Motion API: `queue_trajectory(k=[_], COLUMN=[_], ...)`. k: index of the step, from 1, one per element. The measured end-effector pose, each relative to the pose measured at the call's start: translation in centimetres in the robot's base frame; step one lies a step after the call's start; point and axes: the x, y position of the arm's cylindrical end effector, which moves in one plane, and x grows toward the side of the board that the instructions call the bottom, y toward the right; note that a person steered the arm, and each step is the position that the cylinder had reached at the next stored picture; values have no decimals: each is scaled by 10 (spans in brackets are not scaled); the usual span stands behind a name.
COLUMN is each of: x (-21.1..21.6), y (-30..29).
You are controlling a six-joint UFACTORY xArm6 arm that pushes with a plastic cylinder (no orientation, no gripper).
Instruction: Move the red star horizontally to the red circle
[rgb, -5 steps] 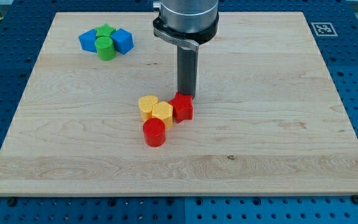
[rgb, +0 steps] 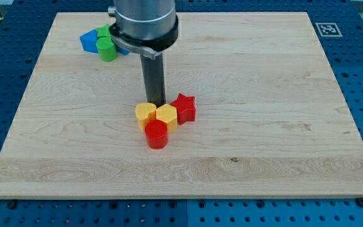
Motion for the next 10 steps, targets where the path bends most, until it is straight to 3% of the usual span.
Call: queue_trajectory(k=[1,4,7,10], x=[1,7,76,76], y=[0,81,87,137])
